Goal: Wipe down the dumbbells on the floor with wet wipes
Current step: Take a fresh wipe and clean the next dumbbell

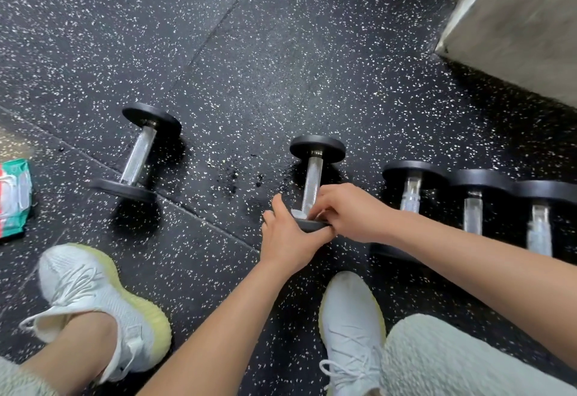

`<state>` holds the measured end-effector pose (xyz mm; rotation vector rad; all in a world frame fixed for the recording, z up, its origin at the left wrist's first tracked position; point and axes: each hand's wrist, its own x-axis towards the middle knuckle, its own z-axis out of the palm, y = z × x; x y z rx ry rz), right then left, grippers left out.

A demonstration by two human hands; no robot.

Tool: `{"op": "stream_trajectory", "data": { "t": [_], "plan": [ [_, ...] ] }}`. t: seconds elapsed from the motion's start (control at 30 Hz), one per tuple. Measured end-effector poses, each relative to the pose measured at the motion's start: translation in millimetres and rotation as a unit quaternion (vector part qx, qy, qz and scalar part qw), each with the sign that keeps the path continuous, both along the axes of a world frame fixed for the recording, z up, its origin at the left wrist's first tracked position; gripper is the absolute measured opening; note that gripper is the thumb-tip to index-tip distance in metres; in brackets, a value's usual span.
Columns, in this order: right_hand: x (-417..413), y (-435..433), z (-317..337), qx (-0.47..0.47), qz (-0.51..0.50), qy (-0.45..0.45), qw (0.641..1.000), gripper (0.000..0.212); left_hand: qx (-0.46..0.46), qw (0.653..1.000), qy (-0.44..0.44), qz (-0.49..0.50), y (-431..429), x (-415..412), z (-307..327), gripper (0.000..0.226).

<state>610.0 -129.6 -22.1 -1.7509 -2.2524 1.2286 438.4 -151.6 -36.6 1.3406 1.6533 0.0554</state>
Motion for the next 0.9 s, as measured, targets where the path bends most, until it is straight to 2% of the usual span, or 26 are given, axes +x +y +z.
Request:
{"op": "stream_trajectory", "data": {
  "t": [0.1, 0.2, 0.37, 0.5, 0.6, 0.73, 0.9],
  "plan": [
    [1.8, -5.7, 2.4, 0.007, -0.029, 0.017, 0.999, 0.028, -0.027, 0.999, -0.022, 0.0, 4.9, -6.6, 1.8, 0.142],
    [-11.1, -4.2, 8.1, 0.025, -0.013, 0.013, 1.0, 0.033, -0.042, 0.999, -0.034, 0.002, 9.3, -12.9, 2.0, 0.141],
    [-36.2, 26.8, 13.7, -0.017, 0.051, -0.071, 0.996, 0.04, -0.059, 0.997, -0.046, -0.002, 12.4, -16.8, 1.1, 0.143],
    [-42.8, 37.3, 9.9, -0.043, 0.091, -0.102, 0.99, 0.035, -0.065, 0.996, -0.058, -0.002, 16.1, -20.7, -0.9, 0.139],
    [-31.3, 27.4, 2.1, -0.036, 0.05, -0.062, 0.996, 0.034, -0.078, 0.995, -0.069, -0.004, 19.5, -26.8, -1.0, 0.138],
    [-11.6, -1.1, -3.5, -0.017, -0.061, 0.01, 0.998, 0.03, -0.078, 0.993, -0.085, -0.001, 19.3, -26.7, -0.8, 0.133],
    [-1.4, -12.2, -14.3, -0.074, -0.18, 0.066, 0.979, 0.023, -0.07, 0.994, -0.082, 0.005, 16.9, -24.4, -1.7, 0.134]
  ]
}}
